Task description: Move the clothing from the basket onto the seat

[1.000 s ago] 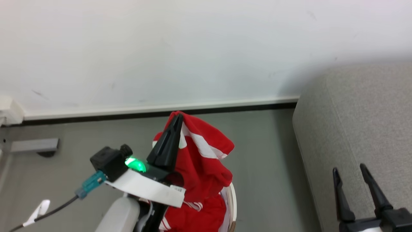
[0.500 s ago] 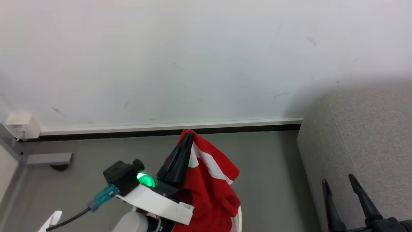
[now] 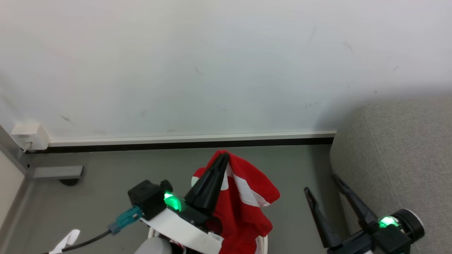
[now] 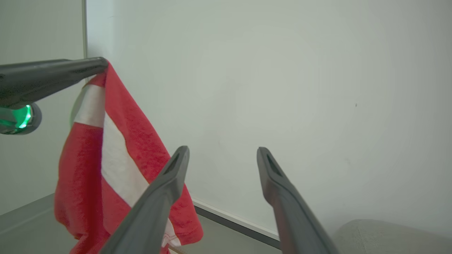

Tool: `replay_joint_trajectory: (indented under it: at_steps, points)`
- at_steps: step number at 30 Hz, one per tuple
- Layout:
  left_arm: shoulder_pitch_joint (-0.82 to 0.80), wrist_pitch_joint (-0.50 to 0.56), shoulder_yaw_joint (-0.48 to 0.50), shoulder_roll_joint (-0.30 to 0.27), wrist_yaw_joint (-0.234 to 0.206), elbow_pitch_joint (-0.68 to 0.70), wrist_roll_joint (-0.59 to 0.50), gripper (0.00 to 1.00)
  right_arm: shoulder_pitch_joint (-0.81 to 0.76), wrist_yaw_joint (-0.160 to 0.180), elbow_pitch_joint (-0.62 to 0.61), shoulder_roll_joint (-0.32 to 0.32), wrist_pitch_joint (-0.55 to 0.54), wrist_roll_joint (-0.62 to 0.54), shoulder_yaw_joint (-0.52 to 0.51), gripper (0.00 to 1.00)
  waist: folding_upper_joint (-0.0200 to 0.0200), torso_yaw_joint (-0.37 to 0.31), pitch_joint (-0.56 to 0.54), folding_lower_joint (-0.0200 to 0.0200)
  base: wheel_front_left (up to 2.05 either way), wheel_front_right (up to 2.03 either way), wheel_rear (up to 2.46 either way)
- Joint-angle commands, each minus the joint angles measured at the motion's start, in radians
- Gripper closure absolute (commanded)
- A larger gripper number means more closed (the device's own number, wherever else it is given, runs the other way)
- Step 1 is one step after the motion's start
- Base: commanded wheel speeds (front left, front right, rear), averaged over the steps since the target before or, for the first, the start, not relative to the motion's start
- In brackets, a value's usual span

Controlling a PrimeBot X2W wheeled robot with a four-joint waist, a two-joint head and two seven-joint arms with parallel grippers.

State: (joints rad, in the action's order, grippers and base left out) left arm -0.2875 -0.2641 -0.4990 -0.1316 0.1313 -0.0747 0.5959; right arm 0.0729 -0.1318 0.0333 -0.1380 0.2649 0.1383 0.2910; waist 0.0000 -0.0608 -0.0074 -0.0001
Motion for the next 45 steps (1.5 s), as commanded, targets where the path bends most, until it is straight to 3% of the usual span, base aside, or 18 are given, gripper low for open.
replay_joint_trajectory:
  at_steps: [1,8,23,24,25,27,28,34,35,36,37,38,45]
  points:
    - [-0.007,-0.001,-0.012,-0.006,-0.001,0.002,0.014,1.00,0.021,0.002,0.001,-0.028,-0.001,0.029,0.044,0.00,0.0000,-0.002,-0.002,0.0001,0.00,0.00,0.00]
    - [-0.027,-0.001,-0.100,-0.011,-0.001,-0.001,0.023,1.00,0.103,0.002,0.025,-0.102,-0.001,0.120,0.209,0.00,0.0000,-0.008,-0.003,0.0001,0.00,0.00,0.00]
    - [-0.071,-0.001,-0.298,-0.004,-0.001,0.045,0.091,1.00,0.189,0.002,0.129,-0.100,-0.001,0.231,0.355,0.01,0.0000,-0.005,-0.001,0.0001,0.00,0.00,0.00]
    - [-0.073,-0.001,-0.310,-0.006,-0.001,0.050,0.096,1.00,0.189,0.002,0.138,-0.098,-0.001,0.242,0.360,0.41,0.0000,-0.004,-0.001,0.0001,0.00,0.00,0.00]
    - [-0.075,-0.001,-0.322,-0.010,-0.001,0.054,0.104,1.00,0.190,0.002,0.146,-0.097,-0.001,0.253,0.365,0.62,0.0000,-0.004,-0.002,0.0001,0.00,0.00,0.00]
    - [-0.079,0.000,-0.342,-0.017,-0.001,0.062,0.118,1.00,0.195,0.002,0.154,-0.098,-0.001,0.268,0.371,0.96,0.0000,-0.004,-0.003,0.0001,0.00,0.00,0.00]
    - [-0.082,-0.001,-0.350,-0.022,-0.001,0.064,0.124,1.00,0.196,0.002,0.157,-0.098,-0.001,0.276,0.375,1.00,0.0000,-0.004,-0.004,0.0001,0.00,0.00,0.00]
    - [-0.091,0.000,-0.363,-0.041,-0.001,0.052,0.131,1.00,0.204,0.002,0.150,-0.103,-0.001,0.321,0.393,1.00,0.0000,-0.008,-0.005,0.0001,0.00,0.00,0.00]
    - [-0.090,-0.001,-0.359,-0.042,-0.001,0.050,0.124,0.73,0.203,0.002,0.149,-0.103,-0.001,0.323,0.391,1.00,0.0000,-0.010,-0.005,0.0001,0.00,0.00,0.00]
    - [-0.088,0.000,-0.355,-0.042,-0.001,0.049,0.118,0.28,0.202,0.002,0.148,-0.104,-0.001,0.323,0.388,1.00,0.0000,-0.011,-0.005,0.0001,0.00,0.00,0.00]
    - [-0.088,0.000,-0.355,-0.042,-0.001,0.049,0.118,0.28,0.202,0.002,0.148,-0.104,-0.001,0.323,0.388,1.00,0.0000,-0.011,-0.005,0.0001,0.00,0.00,0.00]
    - [-0.084,0.000,-0.347,-0.043,-0.001,0.044,0.105,0.00,0.197,0.002,0.146,-0.105,-0.001,0.322,0.379,1.00,0.0000,-0.014,-0.004,0.0001,0.00,0.00,0.00]
    - [-0.065,0.000,-0.326,-0.040,-0.001,0.025,0.068,0.00,0.170,0.002,0.129,-0.108,-0.001,0.306,0.335,1.00,0.0000,-0.036,0.000,0.0001,0.00,0.00,0.00]
